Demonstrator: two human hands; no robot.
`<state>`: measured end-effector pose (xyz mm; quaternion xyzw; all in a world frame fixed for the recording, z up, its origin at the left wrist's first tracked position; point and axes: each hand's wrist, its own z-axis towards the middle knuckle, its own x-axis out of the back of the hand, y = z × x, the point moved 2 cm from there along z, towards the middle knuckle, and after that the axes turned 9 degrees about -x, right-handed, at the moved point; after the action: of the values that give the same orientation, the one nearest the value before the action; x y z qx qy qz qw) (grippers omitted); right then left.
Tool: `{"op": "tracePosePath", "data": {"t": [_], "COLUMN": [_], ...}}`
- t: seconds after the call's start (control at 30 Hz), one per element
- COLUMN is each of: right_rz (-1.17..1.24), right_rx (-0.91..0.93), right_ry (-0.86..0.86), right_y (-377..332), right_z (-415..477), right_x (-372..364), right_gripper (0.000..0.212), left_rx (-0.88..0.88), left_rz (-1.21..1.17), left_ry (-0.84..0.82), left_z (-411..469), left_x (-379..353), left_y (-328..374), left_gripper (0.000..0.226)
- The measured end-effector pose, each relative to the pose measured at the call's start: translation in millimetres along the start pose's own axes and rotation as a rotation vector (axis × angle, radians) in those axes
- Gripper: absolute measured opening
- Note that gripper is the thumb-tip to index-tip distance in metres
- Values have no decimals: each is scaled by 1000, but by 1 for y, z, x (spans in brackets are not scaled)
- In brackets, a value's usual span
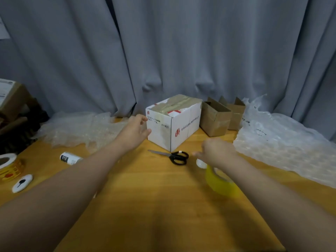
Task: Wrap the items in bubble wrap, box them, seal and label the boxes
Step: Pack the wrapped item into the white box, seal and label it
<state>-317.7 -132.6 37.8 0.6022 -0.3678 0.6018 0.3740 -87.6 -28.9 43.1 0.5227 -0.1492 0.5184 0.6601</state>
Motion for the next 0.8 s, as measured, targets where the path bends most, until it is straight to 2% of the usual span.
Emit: {"op": "tracePosePath", "data": {"t": [0.13, 0.2, 0.33, 0.4, 0.47, 0.57, 0.63, 0.73, 0.8], "right_rz": [301, 302, 175, 149, 137, 90, 151, 277, 436], "right_rx": [206, 277, 232, 154, 108, 137, 198, 260, 265], "right_ry": [317, 387, 329, 228, 155, 208, 219, 122, 81], "right_y": [-43, -67, -109, -119, -124, -124, -112, -79, -55], "right_z": [30, 48, 83, 97, 104, 106, 107, 109, 110], "right_x": [32, 43, 41, 30, 18, 16, 20, 28, 31], "right_gripper": [31, 39, 57, 59, 61, 62, 58, 55, 43], "left_rx": [-37, -29, -31, -46, -81, -60, -43, -104, -154], "left_rz": [108, 119, 137, 111, 90, 93, 59, 27, 5], "left_ry": [-37, -90, -237, -264, -217, -133, -87, -60, -40], "left_z": [44, 66, 93, 95, 96, 91, 82, 66, 55], "left_x": [8, 5, -8, -12, -13, -12, -10, -12, -18], "left_y": [-3, -5, -18, -21, -25, -31, -27, -9, 9], "left_gripper": [51, 50, 52, 49, 49, 50, 46, 39, 36]}}
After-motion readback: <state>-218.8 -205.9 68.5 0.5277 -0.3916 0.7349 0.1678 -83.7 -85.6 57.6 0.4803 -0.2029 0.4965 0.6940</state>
